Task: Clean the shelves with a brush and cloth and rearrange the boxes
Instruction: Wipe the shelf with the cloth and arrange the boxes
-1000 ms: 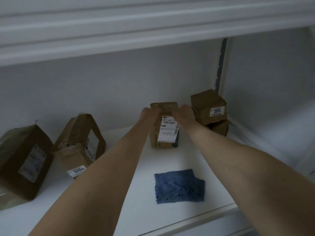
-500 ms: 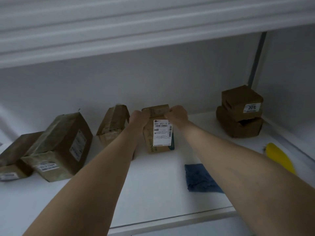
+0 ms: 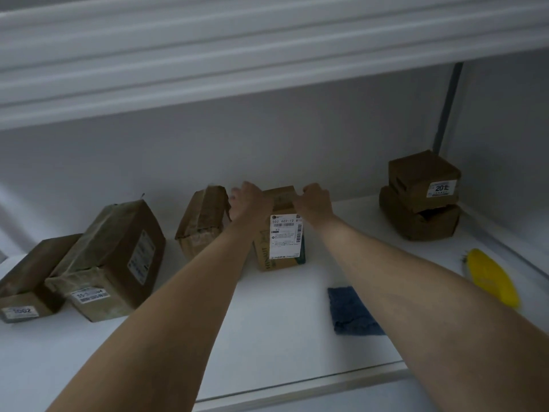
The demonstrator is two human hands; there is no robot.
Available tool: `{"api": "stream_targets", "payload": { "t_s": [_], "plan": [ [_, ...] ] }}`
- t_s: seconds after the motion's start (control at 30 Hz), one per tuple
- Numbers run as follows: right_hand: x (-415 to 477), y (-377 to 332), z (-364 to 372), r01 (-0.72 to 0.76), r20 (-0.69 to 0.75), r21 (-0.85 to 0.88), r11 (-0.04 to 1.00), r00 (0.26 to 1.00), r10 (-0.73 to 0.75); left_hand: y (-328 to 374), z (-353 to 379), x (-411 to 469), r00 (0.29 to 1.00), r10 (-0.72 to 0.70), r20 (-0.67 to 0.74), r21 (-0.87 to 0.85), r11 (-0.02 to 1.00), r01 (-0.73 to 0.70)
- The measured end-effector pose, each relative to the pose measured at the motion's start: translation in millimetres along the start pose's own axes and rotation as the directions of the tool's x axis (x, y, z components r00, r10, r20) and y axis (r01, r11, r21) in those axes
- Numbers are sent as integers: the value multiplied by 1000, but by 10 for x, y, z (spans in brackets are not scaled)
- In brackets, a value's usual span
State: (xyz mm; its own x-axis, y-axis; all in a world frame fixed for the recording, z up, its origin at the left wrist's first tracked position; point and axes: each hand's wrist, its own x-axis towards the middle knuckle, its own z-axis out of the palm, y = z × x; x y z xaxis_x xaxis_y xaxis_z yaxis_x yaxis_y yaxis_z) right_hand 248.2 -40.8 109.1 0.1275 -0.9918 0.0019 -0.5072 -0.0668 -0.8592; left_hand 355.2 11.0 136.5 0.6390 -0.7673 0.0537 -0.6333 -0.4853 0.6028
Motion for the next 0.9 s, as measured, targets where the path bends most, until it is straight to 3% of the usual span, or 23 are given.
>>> {"api": "stream_targets", "payload": {
  "t_s": [0.03, 0.1, 0.23, 0.4, 0.57, 0.73, 0.9],
  "plan": [
    [-2, 9, -63, -8, -35, -18, 1000, 999, 8, 52, 32, 21, 995, 85, -57, 66, 995, -81],
    [29, 61, -229, -7, -116, -45, 999, 993, 1, 248, 99, 7, 970, 234, -70, 39, 972, -232],
    [120, 254, -661, -34, -253, -117, 993, 967, 3, 729, 447, -114, 932, 344, 115, -49, 939, -340],
    [299, 678, -1339, -125, -380, -185, 975, 924, 46, 1369, 1032, -435, 859, 343, 379, -198, 937, -287],
    [482, 1073, -1860, -232, -521, -152, 961, 845, 122, 1838, 1494, -665, 803, 322, 502, -378, 916, -132],
    [660, 1385, -2189, -177, -452, 73, 981, 871, 191, 2086, 1816, -663, 796, 302, 526, -484, 875, -12],
    [832, 1541, -2319, -181, -375, 141, 973, 900, 222, 2238, 2036, -609, 795, 257, 549, -554, 824, 116]
  ]
}}
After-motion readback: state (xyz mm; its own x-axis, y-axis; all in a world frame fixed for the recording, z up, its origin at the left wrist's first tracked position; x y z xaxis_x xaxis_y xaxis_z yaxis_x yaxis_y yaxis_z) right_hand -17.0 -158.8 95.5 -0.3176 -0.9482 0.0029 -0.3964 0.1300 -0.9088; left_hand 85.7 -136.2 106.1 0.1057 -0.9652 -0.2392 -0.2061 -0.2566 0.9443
